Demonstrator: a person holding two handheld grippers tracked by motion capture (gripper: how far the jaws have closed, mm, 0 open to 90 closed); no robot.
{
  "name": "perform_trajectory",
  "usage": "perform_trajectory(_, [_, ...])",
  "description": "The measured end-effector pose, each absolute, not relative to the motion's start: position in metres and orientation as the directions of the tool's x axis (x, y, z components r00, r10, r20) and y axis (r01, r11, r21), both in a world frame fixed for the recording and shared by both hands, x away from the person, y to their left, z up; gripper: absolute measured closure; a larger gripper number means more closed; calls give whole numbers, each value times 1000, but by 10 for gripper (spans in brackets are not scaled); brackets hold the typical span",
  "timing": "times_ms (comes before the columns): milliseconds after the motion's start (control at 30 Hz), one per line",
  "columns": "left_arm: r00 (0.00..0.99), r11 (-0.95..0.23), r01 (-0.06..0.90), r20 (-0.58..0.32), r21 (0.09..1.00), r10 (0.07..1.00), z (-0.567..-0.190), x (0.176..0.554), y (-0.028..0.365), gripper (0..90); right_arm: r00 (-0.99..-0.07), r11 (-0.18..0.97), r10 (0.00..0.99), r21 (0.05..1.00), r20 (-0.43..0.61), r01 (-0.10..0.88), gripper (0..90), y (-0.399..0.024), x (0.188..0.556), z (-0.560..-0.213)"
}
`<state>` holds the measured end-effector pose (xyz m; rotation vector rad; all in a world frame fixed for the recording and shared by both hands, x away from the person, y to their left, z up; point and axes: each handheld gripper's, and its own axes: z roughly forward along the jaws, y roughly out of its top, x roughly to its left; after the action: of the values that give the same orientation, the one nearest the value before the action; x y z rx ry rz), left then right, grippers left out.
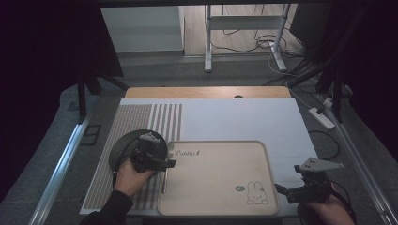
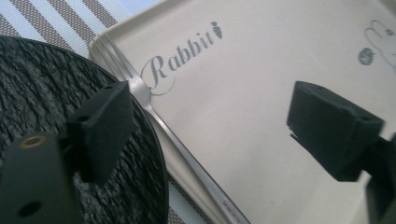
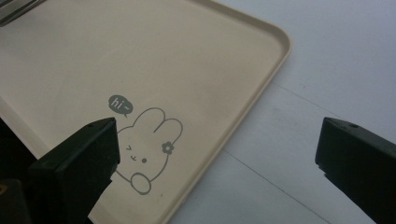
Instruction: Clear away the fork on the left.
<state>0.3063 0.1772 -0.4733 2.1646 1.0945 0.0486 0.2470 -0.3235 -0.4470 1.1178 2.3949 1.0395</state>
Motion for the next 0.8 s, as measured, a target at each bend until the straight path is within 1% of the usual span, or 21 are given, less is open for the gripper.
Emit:
perform_trajectory(133, [643, -380, 679, -260, 627, 721, -471, 302, 183, 73, -652, 435, 758, 720, 31, 540, 4, -324, 247, -447])
perform_trajectory(333, [644, -352, 647, -238, 676, 727, -468, 295, 194, 27, -651, 433, 759, 721, 32, 541, 4, -324, 247, -447])
perform_trajectory(467, [651, -342, 636, -244, 691, 719, -469, 289, 200, 3, -650, 432, 759, 721, 33, 542, 4, -324, 247, -447])
perform_trajectory(800, [637, -321, 626, -229, 711, 736, -467, 267, 214, 0, -648, 430, 761, 721, 34, 543, 4, -324, 247, -447])
